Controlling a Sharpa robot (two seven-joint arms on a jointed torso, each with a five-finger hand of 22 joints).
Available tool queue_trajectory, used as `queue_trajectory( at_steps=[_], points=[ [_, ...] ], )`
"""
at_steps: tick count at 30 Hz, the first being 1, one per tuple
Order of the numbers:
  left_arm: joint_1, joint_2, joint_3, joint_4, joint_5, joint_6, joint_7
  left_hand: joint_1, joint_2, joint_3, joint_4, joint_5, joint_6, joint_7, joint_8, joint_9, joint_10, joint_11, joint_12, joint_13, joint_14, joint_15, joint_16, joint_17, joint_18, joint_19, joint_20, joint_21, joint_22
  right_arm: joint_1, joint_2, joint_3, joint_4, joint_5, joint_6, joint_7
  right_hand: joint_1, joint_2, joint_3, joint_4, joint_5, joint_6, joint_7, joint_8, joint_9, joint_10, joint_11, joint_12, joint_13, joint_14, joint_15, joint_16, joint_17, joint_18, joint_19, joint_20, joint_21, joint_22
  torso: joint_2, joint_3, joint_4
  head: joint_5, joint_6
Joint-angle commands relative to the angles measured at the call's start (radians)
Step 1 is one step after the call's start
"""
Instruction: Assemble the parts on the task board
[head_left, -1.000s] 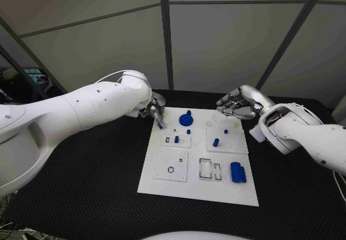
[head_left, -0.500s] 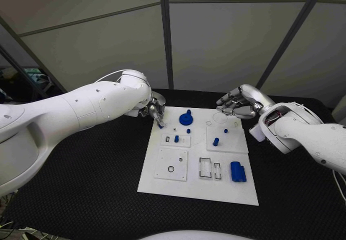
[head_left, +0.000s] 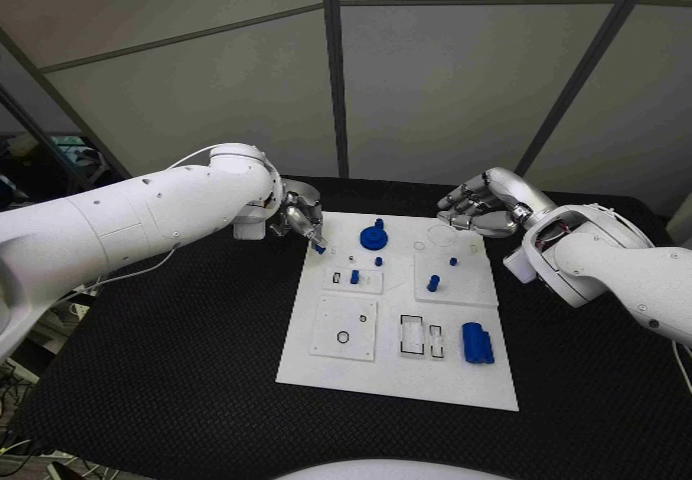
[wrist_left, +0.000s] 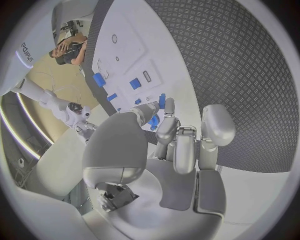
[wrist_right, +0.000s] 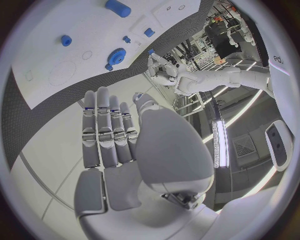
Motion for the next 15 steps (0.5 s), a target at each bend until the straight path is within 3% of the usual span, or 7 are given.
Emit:
queue_trajectory(
  at_steps=[1,6,15],
  points=[
    [0.001,-0.041,-0.002,0.076,0.135,-0.163,-0.145,-0.019,-0.002,0.166,-0.155,0.006,0.007,-0.004,0.011,0.022,0.017,-0.004,-0.003,0.008,0.068,-0.007,0.004,0.130,0.002,0.007,-0.007,0.015,0.141,0.002,-0.003,0.001,0.005,0.003,-0.003,0.004,-0.002,-0.013,0.006,0.001,0.004,0.001,0.007,-0.005,-0.001,-0.002,0.008,-0.006,-0.001,0.003,0.004,-0.006,-0.002,0.011,0.004,0.002,-0.007,-0.002,-0.001,0.0005,0.0037,-0.001,-0.002],
    [0.000,-0.100,-0.007,0.159,0.200,-0.290,-0.234,-0.036,-0.016,0.194,-0.170,0.015,0.012,-0.007,0.024,0.034,0.035,-0.008,0.008,0.030,0.070,-0.010,0.004,0.133,-0.004,0.018,-0.010,0.051,0.149,0.002,-0.007,0.001,0.007,0.003,-0.004,0.003,-0.002,-0.013,0.006,0.001,0.004,0.001,0.007,-0.006,-0.001,-0.003,0.009,-0.007,-0.002,0.002,0.004,-0.007,-0.002,0.011,0.004,0.002,-0.008,-0.002,-0.002,0.0029,0.0073,-0.003,-0.001],
    [-0.012,-0.166,-0.044,0.282,0.250,-0.474,-0.302,-0.053,-0.034,0.226,-0.182,0.017,0.020,-0.012,0.038,0.045,0.053,-0.012,0.019,0.055,0.071,-0.013,0.004,0.134,-0.007,0.025,-0.013,0.075,0.154,0.002,-0.013,0.001,0.011,0.003,-0.006,0.001,-0.002,-0.014,0.007,0.001,0.004,0.000,0.007,-0.006,-0.001,-0.003,0.009,-0.007,-0.003,0.002,0.004,-0.008,-0.003,0.011,0.004,0.003,-0.010,-0.003,-0.002,0.0018,0.0086,-0.002,-0.005]
  ],
)
